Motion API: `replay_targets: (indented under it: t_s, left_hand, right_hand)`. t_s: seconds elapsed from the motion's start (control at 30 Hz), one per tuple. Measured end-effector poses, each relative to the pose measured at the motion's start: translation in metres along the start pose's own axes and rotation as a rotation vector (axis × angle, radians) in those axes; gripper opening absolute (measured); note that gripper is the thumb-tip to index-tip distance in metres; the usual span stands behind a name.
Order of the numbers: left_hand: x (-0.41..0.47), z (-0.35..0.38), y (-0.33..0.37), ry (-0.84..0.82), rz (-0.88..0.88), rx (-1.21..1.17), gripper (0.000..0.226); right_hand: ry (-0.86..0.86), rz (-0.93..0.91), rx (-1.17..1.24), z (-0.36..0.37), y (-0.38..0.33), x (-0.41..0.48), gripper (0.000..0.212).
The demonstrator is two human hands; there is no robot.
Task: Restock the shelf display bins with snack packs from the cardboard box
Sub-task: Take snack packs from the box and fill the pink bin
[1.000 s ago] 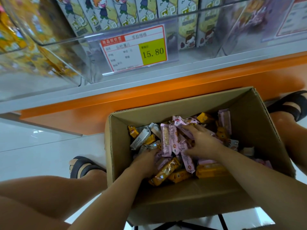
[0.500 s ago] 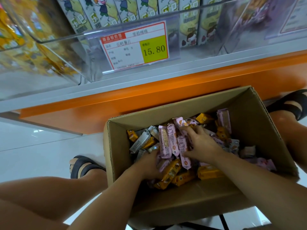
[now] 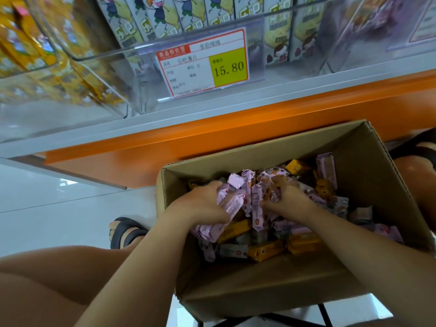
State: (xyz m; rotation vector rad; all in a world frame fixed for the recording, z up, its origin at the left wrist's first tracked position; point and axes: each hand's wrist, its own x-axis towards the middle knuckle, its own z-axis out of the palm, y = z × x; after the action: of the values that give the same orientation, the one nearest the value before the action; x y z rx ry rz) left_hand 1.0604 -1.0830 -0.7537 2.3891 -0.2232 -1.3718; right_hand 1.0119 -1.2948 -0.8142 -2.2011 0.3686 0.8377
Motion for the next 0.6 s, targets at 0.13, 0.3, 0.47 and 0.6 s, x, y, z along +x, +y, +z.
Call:
replay_targets:
  t_s: [0.13, 0.3, 0.47, 0.6]
  left_hand:
    - [0.003, -0.005, 0.001, 0.029, -0.018, -0.200, 0.088]
    - [0.016, 0.012, 0.005, 0.112, -0.035, -0.513, 0.089]
    - [0.029, 0.049, 0.010, 0.343, -0.038, -0.605, 0.079]
    - [0.036, 0.057, 0.006, 0.316, -0.067, -0.750, 0.064]
  right_hand:
    - [-0.025, 0.048, 0.099, -0.002, -0.005, 0.000, 0.081]
    - [-0.086, 0.072, 0.235, 0.003, -0.006, 0.002, 0.090]
    - [-0.153, 0.085, 0.504, 0.013, -0.011, 0.001, 0.090]
    - [-0.136, 0.056, 0.508, 0.018, -0.008, 0.001, 0.090]
